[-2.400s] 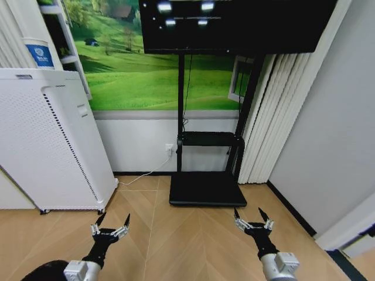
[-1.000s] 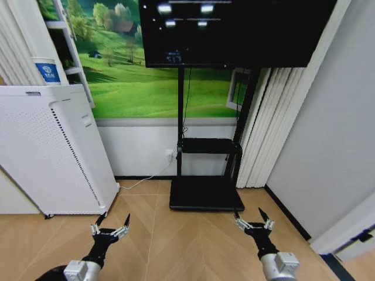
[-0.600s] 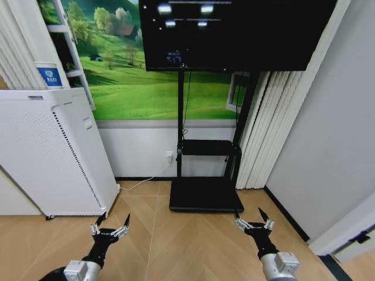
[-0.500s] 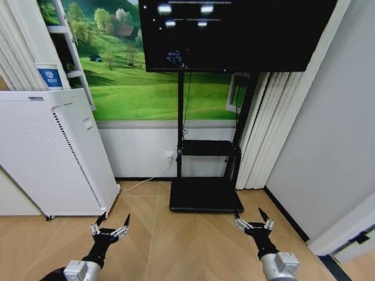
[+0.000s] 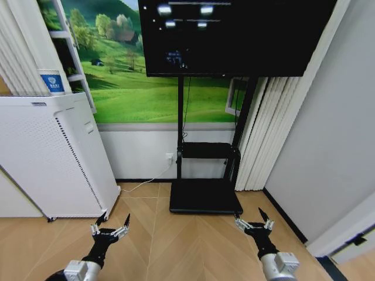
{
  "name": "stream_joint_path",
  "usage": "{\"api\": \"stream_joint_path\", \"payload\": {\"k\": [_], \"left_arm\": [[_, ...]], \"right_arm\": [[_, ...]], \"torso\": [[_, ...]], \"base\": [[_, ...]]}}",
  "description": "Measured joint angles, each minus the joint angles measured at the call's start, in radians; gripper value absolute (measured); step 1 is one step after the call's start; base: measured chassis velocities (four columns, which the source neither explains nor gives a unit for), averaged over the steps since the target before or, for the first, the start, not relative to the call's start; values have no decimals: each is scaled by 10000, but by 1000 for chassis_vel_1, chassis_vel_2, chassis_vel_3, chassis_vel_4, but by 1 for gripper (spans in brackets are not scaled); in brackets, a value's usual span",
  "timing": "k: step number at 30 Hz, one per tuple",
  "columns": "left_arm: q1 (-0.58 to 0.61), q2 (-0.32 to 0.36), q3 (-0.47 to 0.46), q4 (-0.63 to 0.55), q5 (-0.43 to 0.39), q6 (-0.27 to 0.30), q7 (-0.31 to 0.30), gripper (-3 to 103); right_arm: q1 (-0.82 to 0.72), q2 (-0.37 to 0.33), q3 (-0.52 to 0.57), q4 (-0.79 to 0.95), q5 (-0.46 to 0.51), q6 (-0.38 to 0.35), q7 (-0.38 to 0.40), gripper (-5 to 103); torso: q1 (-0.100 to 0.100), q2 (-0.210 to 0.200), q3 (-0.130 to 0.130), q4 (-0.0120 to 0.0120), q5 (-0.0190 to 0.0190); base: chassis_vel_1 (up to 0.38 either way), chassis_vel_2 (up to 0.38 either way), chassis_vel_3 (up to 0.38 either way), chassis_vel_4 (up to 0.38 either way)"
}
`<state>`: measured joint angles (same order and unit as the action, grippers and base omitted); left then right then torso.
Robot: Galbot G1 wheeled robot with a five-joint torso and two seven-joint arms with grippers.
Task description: Pick up the trash bin and place the garbage on the floor into it.
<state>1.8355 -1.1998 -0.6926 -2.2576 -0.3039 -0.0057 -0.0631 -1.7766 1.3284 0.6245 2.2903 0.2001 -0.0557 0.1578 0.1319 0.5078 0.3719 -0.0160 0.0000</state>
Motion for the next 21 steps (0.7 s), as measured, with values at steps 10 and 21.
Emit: {"api": "stream_joint_path", "payload": {"k": [10,21], "left_arm": [[0,0,0,0,0,0,0,100],[0,0,0,0,0,0,0,100]], "right_arm": [[1,0,0,0,0,0,0,100],[0,0,0,0,0,0,0,100]], "torso": [[148,374,225,0,0],[329,831,502,0,0]], "base": [[0,0,0,0],[0,0,0,0]]}}
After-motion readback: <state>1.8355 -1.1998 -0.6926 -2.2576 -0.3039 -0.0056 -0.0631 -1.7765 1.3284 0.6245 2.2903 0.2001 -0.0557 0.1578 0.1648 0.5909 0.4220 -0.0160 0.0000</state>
